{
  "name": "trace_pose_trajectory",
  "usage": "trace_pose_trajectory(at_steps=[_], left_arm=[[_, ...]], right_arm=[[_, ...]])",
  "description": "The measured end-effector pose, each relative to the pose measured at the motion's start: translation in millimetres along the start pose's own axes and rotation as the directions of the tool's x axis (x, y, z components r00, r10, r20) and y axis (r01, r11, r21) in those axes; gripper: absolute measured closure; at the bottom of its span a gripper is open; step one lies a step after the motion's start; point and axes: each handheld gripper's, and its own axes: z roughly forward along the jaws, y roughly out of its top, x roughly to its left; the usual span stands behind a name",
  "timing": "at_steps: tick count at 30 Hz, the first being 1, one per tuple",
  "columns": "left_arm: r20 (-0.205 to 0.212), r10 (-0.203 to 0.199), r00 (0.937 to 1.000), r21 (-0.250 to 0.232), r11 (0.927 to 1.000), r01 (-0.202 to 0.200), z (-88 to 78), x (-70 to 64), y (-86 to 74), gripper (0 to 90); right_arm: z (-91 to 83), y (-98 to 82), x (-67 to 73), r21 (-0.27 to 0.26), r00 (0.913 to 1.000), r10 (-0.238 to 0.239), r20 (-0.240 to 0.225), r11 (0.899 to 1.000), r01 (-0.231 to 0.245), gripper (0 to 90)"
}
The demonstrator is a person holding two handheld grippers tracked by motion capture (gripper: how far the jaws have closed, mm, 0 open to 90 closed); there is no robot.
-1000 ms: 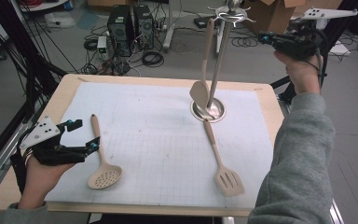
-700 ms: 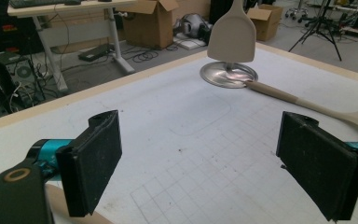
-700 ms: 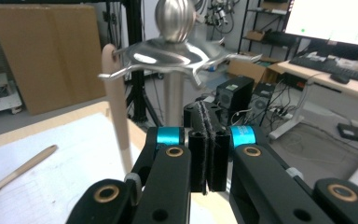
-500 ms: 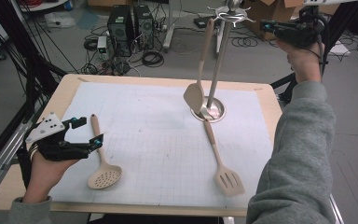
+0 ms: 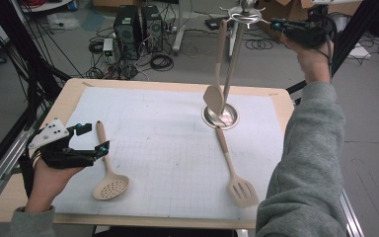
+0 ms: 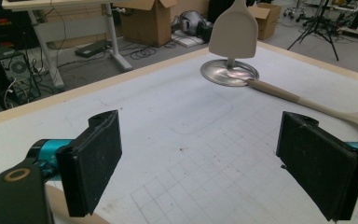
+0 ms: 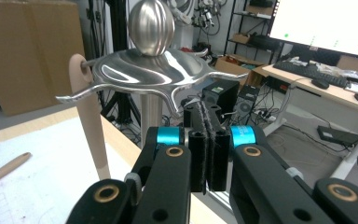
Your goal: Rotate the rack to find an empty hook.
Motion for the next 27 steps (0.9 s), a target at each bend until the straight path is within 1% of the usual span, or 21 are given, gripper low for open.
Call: trace_pose_trajectory(at_steps=[3, 7, 9, 14, 27], left_arm=[[-0.005, -0.005, 1.0, 0.001, 1.0, 0.005, -0.8, 1.3, -1.4, 14.5], [-0.01, -0.007, 0.9999, 0.001, 1.0, 0.007, -2.4, 2.6, -2.1, 14.5], [-0.013, -0.01, 0.9999, 0.003, 0.9999, 0.01, -2.7, 3.1, -2.7, 14.5], [-0.015, -0.012, 0.9998, 0.005, 0.9999, 0.012, -2.7, 3.6, -3.5, 14.5], [-0.014, -0.015, 0.9998, 0.006, 0.9999, 0.015, -2.6, 4.4, -3.9, 14.5]], right_arm=[[3.4, -1.1, -0.8, -0.005, 1.0, 0.001, -0.004, 1.0, -0.001, 89.6], [3.8, -0.4, -1.8, -0.026, 0.9999, 0.003, -0.014, 1.0, -0.004, 89.6], [3.9, 0.3, -1.8, -0.034, 0.9999, -0.006, -0.015, 0.999, 0.005, 89.6], [5.4, -0.2, -1.1, -0.025, 0.9996, 0.005, -0.027, 1.0, -0.006, 89.6], [5.1, -0.5, 2.6, -0.03, 0.9991, -0.004, -0.041, 1.0, 0.002, 89.6]])
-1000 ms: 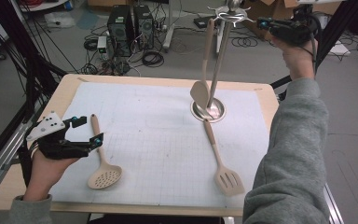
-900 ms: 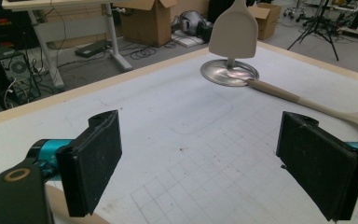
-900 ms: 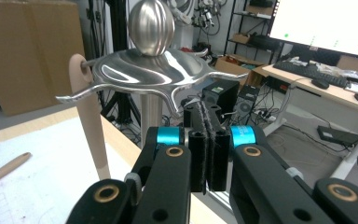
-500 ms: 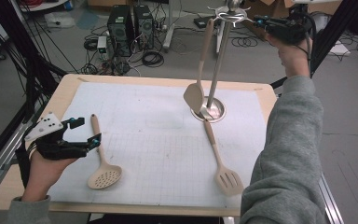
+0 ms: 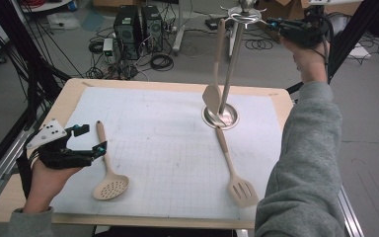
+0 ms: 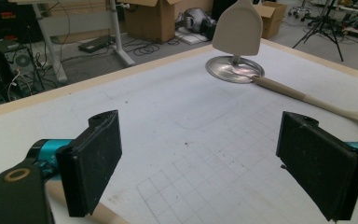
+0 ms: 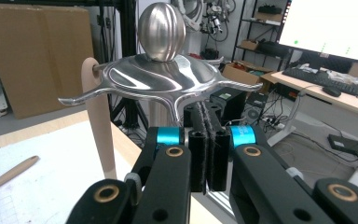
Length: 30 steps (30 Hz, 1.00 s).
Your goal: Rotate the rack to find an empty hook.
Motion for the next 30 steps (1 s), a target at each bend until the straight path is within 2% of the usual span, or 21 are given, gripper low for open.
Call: trace_pose_trajectory(at_steps=[30], left_arm=[[0.011, -0.003, 0.9999, 0.0, 1.0, 0.003, -0.6, -0.2, 2.0, 14.5]], right_arm=[[-2.5, 6.5, 27.2, 0.037, 0.9982, -0.044, -0.042, 0.998, 0.045, 89.6]])
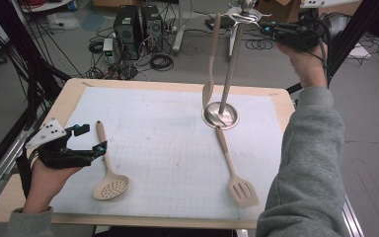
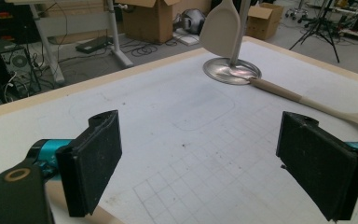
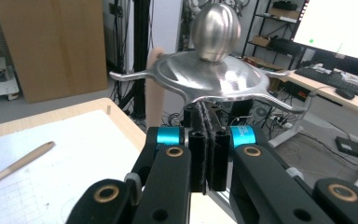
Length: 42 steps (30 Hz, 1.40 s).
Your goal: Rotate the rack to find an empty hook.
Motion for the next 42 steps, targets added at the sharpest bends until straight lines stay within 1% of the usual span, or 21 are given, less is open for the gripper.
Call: trace_pose_trajectory(at_steps=[3, 12, 15, 20, 21, 28, 29, 34, 37, 39, 41, 42], left_arm=[[0.001, -0.001, 1.0, -0.003, 1.0, 0.001, 0.5, -0.1, 0.0, 14.5], [0.001, -0.002, 1.0, 0.0, 1.0, 0.002, 0.6, 0.7, -0.2, 14.5], [0.001, -0.002, 1.0, -0.001, 1.0, 0.002, 0.8, 1.0, -0.2, 14.5], [0.004, -0.004, 1.0, 0.002, 1.0, 0.004, 1.1, 1.5, -0.5, 14.5], [0.002, -0.004, 1.0, 0.001, 1.0, 0.004, 1.2, 1.5, -0.5, 14.5], [0.003, -0.004, 1.0, -0.001, 1.0, 0.004, 1.7, 1.2, -0.4, 14.5], [0.003, -0.004, 1.0, -0.001, 1.0, 0.004, 1.7, 1.3, -0.4, 14.5], [0.001, -0.003, 1.0, 0.0, 1.0, 0.003, 0.8, 1.8, -0.3, 14.5], [-0.001, -0.002, 1.0, -0.002, 1.0, 0.002, -0.3, 2.0, 0.2, 14.5], [-0.003, -0.001, 1.0, -0.004, 1.0, 0.001, -0.8, 1.6, 0.5, 14.5], [-0.002, 0.001, 1.0, -0.003, 1.0, -0.001, -1.0, 1.6, 0.5, 14.5], [-0.004, 0.0, 1.0, -0.003, 1.0, 0.0, -1.2, 1.6, 0.5, 14.5]], right_arm=[[0.5, 1.0, 2.7, 0.001, 0.9999, -0.011, -0.007, 1.0, 0.011, 89.6], [3.4, 3.4, 10.4, 0.009, 0.9996, -0.018, -0.02, 1.0, 0.018, 89.6], [4.4, 4.1, 13.0, 0.013, 0.9997, -0.011, -0.021, 1.0, 0.011, 89.6], [5.9, 5.0, 14.9, 0.012, 0.9996, -0.02, -0.022, 1.0, 0.021, 89.6], [6.3, 5.2, 15.9, 0.015, 0.9996, -0.015, -0.024, 1.0, 0.015, 89.6], [10.4, 5.9, 19.2, 0.01, 0.9992, -0.02, -0.034, 1.0, 0.021, 89.5], [10.7, 6.2, 20.2, 0.011, 0.9994, -0.014, -0.032, 1.0, 0.015, 89.5], [9.0, 5.9, 19.9, 0.016, 0.9995, -0.019, -0.023, 1.0, 0.02, 89.5], [5.1, 4.1, 20.7, 0.008, 0.9999, -0.012, -0.012, 1.0, 0.012, 89.4], [0.0, 1.1, 21.5, -0.016, 0.9999, 0.009, -0.007, 1.0, -0.01, 89.1], [-5.4, -2.8, 22.6, -0.027, 0.9996, 0.028, 0.0, 0.999, -0.028, 86.0], [-8.7, -5.0, 23.3, -0.032, 0.9993, 0.037, 0.006, 0.999, -0.036, 82.8]])
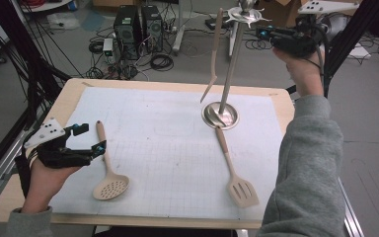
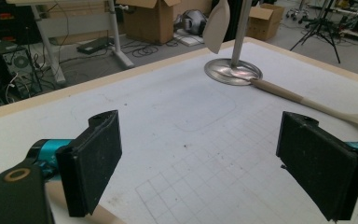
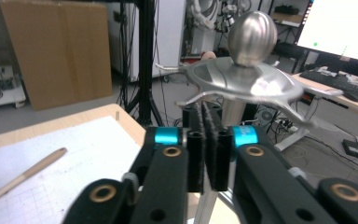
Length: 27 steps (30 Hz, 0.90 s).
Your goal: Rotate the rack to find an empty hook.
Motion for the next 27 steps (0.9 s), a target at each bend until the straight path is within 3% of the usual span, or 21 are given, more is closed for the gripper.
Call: trace_pose_trajectory(at_steps=[2, 4, 7, 14, 17, 21, 25, 27], left_arm=[[-0.003, -0.003, 1.0, -0.001, 1.0, 0.003, -0.7, 0.5, -0.1, 14.5], [-0.007, -0.004, 1.0, 0.0, 1.0, 0.004, -0.9, 0.7, -0.6, 14.5], [-0.013, -0.007, 0.9999, 0.006, 1.0, 0.007, 0.4, 0.6, -1.5, 14.5], [0.003, -0.016, 0.9999, 0.016, 0.9997, 0.016, 2.3, -4.8, 0.3, 14.0], [0.007, -0.016, 0.9998, 0.006, 0.9998, 0.016, 1.4, -6.9, 3.1, 13.9], [0.016, -0.016, 0.9997, -0.006, 0.9999, 0.016, -0.6, -9.5, 7.3, 13.3], [0.018, -0.009, 0.9998, -0.029, 0.9995, 0.01, -0.3, -13.3, 8.3, 13.2], [0.029, -0.012, 0.9995, -0.021, 0.9997, 0.012, 1.3, -14.6, 8.1, 13.0]], right_arm=[[-7.7, -4.7, 1.3, -0.015, 0.9999, 0.013, 0.008, 1.0, -0.012, 79.0], [-15.2, -9.1, 3.1, -0.042, 0.9994, 0.011, 0.033, 0.999, -0.009, 69.0], [-26.4, -15.6, 6.6, -0.055, 0.9958, 0.064, 0.066, 0.997, -0.061, 53.3], [-51.9, -32.6, 23.6, -0.09, 0.991, 0.068, 0.115, 0.994, -0.058, 34.7], [-60.2, -37.5, 32.6, -0.1, 0.9907, 0.086, 0.105, 0.992, -0.075, 29.7], [-71.9, -42.7, 49.2, -0.126, 0.9938, 0.063, 0.091, 0.991, -0.051, 29.6], [-81.3, -48.8, 65.3, -0.154, 0.9969, 0.062, 0.048, 0.987, -0.054, 29.5], [-85.3, -53.1, 74.0, -0.16, 0.996, 0.089, 0.008, 0.983, -0.086, 29.4]])
